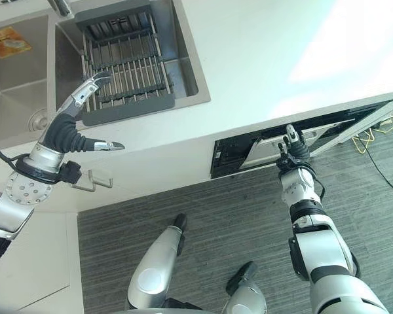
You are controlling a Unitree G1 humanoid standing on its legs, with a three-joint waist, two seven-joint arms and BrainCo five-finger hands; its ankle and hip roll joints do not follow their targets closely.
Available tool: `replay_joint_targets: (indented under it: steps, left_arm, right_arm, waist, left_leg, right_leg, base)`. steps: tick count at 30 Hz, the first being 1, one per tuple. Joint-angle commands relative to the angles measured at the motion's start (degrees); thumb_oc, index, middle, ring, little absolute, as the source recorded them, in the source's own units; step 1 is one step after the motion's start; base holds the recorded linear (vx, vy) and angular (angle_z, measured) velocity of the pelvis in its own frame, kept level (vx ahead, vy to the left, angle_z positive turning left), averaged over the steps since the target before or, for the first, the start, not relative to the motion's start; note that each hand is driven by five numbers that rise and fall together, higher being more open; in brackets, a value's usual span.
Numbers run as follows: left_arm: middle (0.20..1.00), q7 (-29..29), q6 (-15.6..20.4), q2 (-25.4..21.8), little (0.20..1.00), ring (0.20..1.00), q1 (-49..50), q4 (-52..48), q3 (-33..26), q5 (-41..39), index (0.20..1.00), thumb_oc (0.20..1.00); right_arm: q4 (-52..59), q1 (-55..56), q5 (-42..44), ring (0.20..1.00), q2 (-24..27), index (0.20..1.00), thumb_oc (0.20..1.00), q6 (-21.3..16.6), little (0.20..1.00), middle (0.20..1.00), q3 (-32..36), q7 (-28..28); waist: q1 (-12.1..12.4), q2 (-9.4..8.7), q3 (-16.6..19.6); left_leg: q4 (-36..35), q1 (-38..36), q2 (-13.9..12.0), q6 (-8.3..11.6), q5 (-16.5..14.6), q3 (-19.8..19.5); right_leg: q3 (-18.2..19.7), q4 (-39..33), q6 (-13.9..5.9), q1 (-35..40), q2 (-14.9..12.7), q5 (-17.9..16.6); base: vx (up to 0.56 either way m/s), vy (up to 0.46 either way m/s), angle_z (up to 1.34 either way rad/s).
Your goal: Place the dishes in the dishwasher.
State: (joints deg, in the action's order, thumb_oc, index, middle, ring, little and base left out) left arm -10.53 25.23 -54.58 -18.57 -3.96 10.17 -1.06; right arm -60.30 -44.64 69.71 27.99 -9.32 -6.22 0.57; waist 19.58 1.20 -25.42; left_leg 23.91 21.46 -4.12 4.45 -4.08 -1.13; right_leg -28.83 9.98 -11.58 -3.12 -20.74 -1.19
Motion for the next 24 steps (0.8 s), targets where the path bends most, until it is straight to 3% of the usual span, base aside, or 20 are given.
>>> replay_joint_targets:
  steps: [1,11,14,17,20,22,23,24]
  left_arm:
    - [1.0,-0.95,4.1,-2.0,1.0,1.0,0.4,-3.47,-3.47,-1.11,1.0,1.0]
    - [1.0,0.47,4.92,-3.71,1.0,1.0,2.69,-3.53,-6.14,-1.68,1.0,1.0]
    - [1.0,1.19,1.98,-2.86,1.0,1.0,3.63,-2.99,-6.52,-1.82,1.0,1.0]
    - [1.0,-2.39,-0.11,0.93,1.0,1.0,7.22,-2.97,-7.75,2.18,1.0,1.0]
    - [1.0,-8.04,-0.14,5.51,1.0,1.0,14.79,-2.11,-13.73,3.6,1.0,1.0]
    - [1.0,-10.62,1.08,9.79,1.0,1.0,19.88,-0.92,-18.4,0.68,1.0,1.0]
    - [1.0,-12.44,1.79,15.21,1.0,1.0,24.59,2.39,-23.17,-4.33,1.0,1.0]
    - [1.0,-12.86,1.66,15.7,1.0,1.0,25.07,2.92,-23.6,-5.0,1.0,1.0]
  right_arm:
    - [12.47,-12.42,1.46,1.0,-2.0,1.0,1.0,-6.34,1.0,1.0,-4.21,-12.65]
    - [11.59,-11.62,3.86,1.0,-2.45,1.0,1.0,-7.3,1.0,1.0,-2.83,-14.32]
    - [11.44,-9.27,5.07,1.0,-3.94,1.0,1.0,-6.64,1.0,1.0,-2.37,-14.95]
    - [12.17,2.07,2.1,1.0,-8.46,1.0,1.0,-6.93,1.0,1.0,-2.34,-16.84]
    - [8.86,18.59,1.92,1.0,-13.21,1.0,1.0,-5.43,1.0,1.0,0.86,-21.94]
    - [3.36,27.66,0.84,1.0,-13.68,1.0,1.0,-4.0,1.0,1.0,4.87,-24.13]
    - [-0.52,34.02,-0.44,1.0,-14.7,1.0,1.0,-3.38,1.0,1.0,7.91,-24.01]
    - [-0.72,34.66,-0.36,1.0,-14.84,1.0,1.0,-3.27,1.0,1.0,8.09,-23.5]
  waist:
    - [2.86,-2.35,3.3]
    - [5.21,-3.33,5.46]
    - [5.06,-3.76,6.58]
    - [3.92,-4.33,8.59]
    - [1.65,-3.88,11.98]
    - [-0.05,-2.99,14.42]
    - [-1.88,-1.9,15.91]
    - [-2.14,-1.8,16.07]
  left_leg:
    - [4.78,2.95,-3.69,3.34,-4.82,1.05]
    - [-1.04,-0.02,-6.16,4.86,-1.64,0.5]
    - [-4.25,-2.17,-6.7,4.99,-0.13,1.04]
    - [-8.29,-5.76,-6.62,4.49,1.41,1.6]
    - [-12.99,-10.63,-6.71,3.94,2.88,2.62]
    - [-15.91,-13.85,-6.58,3.59,3.95,2.84]
    - [-18.5,-17.25,-7.05,3.92,4.42,2.94]
    - [-18.77,-17.34,-7.0,3.87,4.84,2.95]
  right_leg:
    - [2.54,-3.83,-2.35,1.94,-5.43,-6.34]
    - [-0.71,-8.5,-3.32,5.89,-4.5,-8.33]
    - [-1.03,-9.73,-3.42,7.25,-3.49,-8.25]
    - [-0.04,-9.86,-3.23,8.35,-2.33,-7.09]
    - [1.67,-9.62,-2.67,9.34,-0.68,-4.87]
    - [3.01,-9.58,-2.16,9.91,0.56,-3.08]
    - [4.22,-9.27,-1.57,10.85,2.17,-0.52]
    - [4.38,-9.27,-1.45,10.73,2.28,-0.55]
  base:
    - [0.1,-0.062,0.06]
    - [0.04,-0.066,0.03]
    - [-0.04,-0.057,0.05]
    - [-0.07,0.017,0.02]
    - [-0.01,0.106,-0.06]
    - [-0.03,0.237,-0.06]
    - [-0.09,0.213,-0.11]
    - [-0.1,0.182,-0.26]
